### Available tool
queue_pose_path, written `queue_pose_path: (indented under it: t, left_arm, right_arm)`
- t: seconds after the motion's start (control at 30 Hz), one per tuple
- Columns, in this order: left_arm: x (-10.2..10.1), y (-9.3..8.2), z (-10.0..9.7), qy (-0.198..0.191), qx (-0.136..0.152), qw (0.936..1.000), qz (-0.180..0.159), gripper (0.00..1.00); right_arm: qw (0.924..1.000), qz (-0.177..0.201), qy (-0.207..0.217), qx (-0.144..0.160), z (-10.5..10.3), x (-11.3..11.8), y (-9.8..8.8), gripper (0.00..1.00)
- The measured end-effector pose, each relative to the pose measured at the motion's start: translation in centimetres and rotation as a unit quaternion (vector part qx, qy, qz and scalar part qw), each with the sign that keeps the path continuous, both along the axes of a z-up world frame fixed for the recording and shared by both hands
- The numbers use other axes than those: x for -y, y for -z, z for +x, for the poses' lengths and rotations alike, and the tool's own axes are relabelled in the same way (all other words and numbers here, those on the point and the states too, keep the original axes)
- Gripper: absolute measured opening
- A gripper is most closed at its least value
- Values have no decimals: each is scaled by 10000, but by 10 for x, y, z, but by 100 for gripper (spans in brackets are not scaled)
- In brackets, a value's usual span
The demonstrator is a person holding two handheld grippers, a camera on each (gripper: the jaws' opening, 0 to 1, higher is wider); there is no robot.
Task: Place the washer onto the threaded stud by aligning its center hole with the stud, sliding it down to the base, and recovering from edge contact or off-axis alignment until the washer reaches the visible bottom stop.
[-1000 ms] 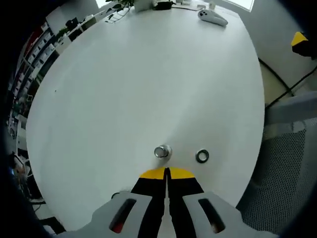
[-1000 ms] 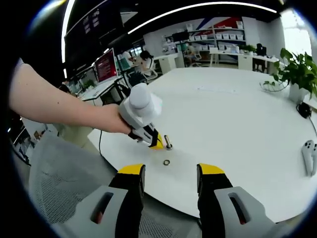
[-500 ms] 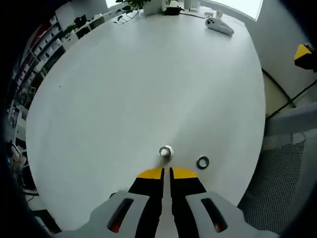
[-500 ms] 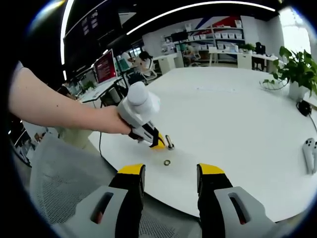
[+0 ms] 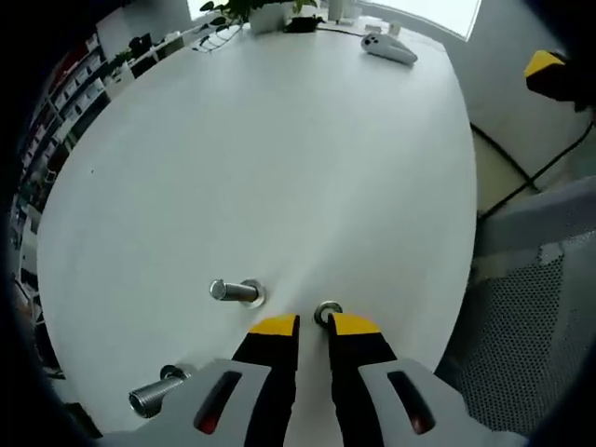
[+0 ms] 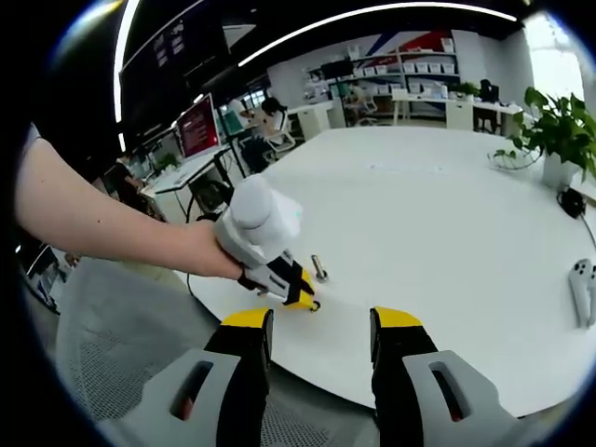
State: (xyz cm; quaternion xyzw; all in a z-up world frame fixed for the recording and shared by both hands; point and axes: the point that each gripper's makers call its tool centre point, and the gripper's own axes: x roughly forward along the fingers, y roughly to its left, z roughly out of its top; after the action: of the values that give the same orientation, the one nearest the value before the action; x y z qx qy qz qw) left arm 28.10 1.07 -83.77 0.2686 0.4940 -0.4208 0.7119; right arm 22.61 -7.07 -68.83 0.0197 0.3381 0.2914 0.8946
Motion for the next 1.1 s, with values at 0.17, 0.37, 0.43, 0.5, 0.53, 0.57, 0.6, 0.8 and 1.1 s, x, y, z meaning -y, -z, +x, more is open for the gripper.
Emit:
queue_pose_path:
  t: [0.17, 0.37, 0.43, 0.5, 0.53, 0.57, 0.6, 0.8, 1.1]
  left_arm:
    - [5, -1, 0, 92, 13, 10000, -26, 13]
    - [5, -7, 2, -76, -51, 9998, -180, 12]
    - [8, -7, -1, -68, -124, 9996, -244, 13]
    - [8, -3, -7, 89, -171, 9997, -130, 13]
    - [9, -2, -9, 135, -175, 9997, -122, 13]
    - [9, -1, -10, 147, -181, 9997, -102, 13]
    - [9, 1, -12, 166, -220, 9996, -58, 13]
    - [6, 0, -11, 399, -60, 9992, 12, 10]
    - [-16, -2, -16, 442, -116, 9985, 310, 12]
  right_arm:
    - [10000, 16, 4, 7, 1, 0, 0, 44]
    - [10000, 34, 21, 7, 1, 0, 0, 44]
    - [10000, 37, 25, 5, 1, 0, -1, 44]
    - [10000, 32, 6, 6, 1, 0, -1, 44]
    - [10000, 18, -4, 7, 1, 0, 0, 44]
    - [10000, 15, -6, 6, 1, 0, 0, 44]
    - [10000, 16, -4, 3, 1, -1, 0, 44]
    - [10000, -27, -51, -4, 0, -1, 1, 44]
    - [10000, -20, -20, -9, 0, 0, 0, 44]
